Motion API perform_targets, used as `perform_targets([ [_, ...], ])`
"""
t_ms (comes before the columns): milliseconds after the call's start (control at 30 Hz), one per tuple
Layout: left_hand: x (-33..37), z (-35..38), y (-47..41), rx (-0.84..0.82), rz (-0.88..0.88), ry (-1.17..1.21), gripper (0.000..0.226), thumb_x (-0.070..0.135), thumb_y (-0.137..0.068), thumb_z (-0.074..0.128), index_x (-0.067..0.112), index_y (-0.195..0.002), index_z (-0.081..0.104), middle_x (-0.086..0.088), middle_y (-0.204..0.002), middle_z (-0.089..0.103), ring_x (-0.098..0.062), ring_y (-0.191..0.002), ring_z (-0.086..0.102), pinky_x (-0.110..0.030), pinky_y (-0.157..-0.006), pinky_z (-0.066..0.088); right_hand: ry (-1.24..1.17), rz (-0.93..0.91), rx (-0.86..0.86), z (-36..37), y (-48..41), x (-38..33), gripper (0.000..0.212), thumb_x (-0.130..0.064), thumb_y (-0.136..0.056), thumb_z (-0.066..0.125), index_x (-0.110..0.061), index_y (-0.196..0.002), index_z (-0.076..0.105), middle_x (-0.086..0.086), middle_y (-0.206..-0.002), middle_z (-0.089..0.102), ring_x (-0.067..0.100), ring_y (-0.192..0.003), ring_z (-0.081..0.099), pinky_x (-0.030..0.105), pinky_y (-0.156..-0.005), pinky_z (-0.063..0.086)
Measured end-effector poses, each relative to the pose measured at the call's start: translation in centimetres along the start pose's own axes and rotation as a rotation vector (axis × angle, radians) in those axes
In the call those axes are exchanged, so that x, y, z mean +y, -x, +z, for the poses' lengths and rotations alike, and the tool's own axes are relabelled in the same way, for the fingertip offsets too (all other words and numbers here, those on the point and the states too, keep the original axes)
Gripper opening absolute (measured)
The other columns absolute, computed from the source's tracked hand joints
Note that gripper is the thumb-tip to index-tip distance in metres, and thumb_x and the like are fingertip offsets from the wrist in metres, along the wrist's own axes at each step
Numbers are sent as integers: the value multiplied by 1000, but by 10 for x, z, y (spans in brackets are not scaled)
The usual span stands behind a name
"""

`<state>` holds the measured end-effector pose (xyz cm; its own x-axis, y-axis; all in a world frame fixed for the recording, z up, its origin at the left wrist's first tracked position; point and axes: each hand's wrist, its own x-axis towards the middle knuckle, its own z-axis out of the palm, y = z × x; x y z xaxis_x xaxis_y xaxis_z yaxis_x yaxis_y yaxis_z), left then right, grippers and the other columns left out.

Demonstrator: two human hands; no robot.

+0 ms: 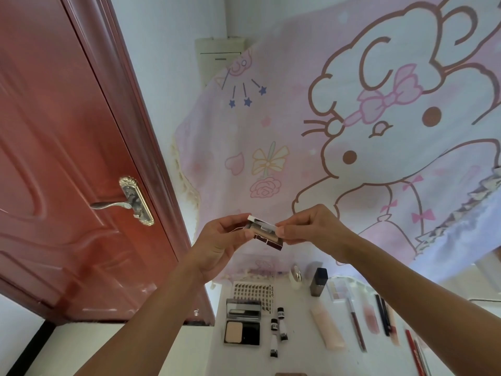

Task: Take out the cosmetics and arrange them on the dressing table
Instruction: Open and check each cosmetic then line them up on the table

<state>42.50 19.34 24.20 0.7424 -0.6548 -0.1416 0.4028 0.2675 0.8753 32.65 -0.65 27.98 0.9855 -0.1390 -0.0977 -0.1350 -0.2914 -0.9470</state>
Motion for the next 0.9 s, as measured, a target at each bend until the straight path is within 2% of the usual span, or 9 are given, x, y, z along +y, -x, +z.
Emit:
perform_targets([
  [100, 0, 0, 1, 2, 8, -1, 48, -7, -65, 68, -5, -113, 63, -17, -99, 68, -23, -94, 66, -28, -92, 54, -14, -8, -13, -2, -1, 2, 18, -20, -79, 78, -13, -96, 80, 2, -91, 77, 24, -94, 69, 40, -88, 58],
  [233, 0, -1, 0, -19, -8, 34, 43, -9, -67, 66, -2, -109, 65, -17, -102, 70, -23, -97, 66, -31, -96, 52, 13, -5, -27, -1, -5, 8, 15, -22, -85, 73, -16, -99, 78, -1, -92, 77, 21, -92, 71, 38, -85, 60],
  [367, -3, -7, 1, -13, -40, 90, 42, -13, -69, 63, -4, -109, 65, -19, -113, 68, -25, -100, 67, -32, -92, 55, 91, -38, 6, 5, -8, 12, 15, -26, -96, 59, -24, -98, 74, -5, -94, 75, 20, -81, 73, 33, -72, 59],
  [500, -13, -11, 6, 31, -95, 118, 50, -16, -67, 62, -8, -116, 60, -22, -123, 63, -27, -102, 65, -30, -87, 56, 169, -71, 92, 7, -12, 17, 27, -25, -101, 51, -10, -97, 73, 3, -92, 75, 16, -73, 73, 32, -67, 59],
  [633, -20, -17, 9, 54, -111, 155, 52, -17, -66, 62, -7, -118, 59, -21, -123, 63, -26, -97, 68, -28, -86, 57, 145, -84, 77, 13, -14, 25, 30, -29, -98, 55, -7, -98, 75, 3, -88, 76, 16, -75, 72, 29, -69, 60],
  [800, -23, -26, 14, 71, -103, 157, 54, -17, -67, 62, -6, -119, 59, -18, -119, 66, -23, -97, 68, -28, -86, 57, 71, -132, 16, 20, -13, 28, 10, -21, -90, 67, -20, -95, 76, -8, -81, 76, 7, -73, 69, 18, -66, 55],
  [900, -24, -29, 16, 81, -104, 146, 54, -17, -67, 62, -5, -119, 59, -18, -117, 67, -24, -95, 69, -26, -80, 58, 98, -160, -9, 23, -14, 30, 12, -16, -90, 67, -25, -95, 74, -10, -80, 76, 4, -72, 68, 16, -65, 53],
])
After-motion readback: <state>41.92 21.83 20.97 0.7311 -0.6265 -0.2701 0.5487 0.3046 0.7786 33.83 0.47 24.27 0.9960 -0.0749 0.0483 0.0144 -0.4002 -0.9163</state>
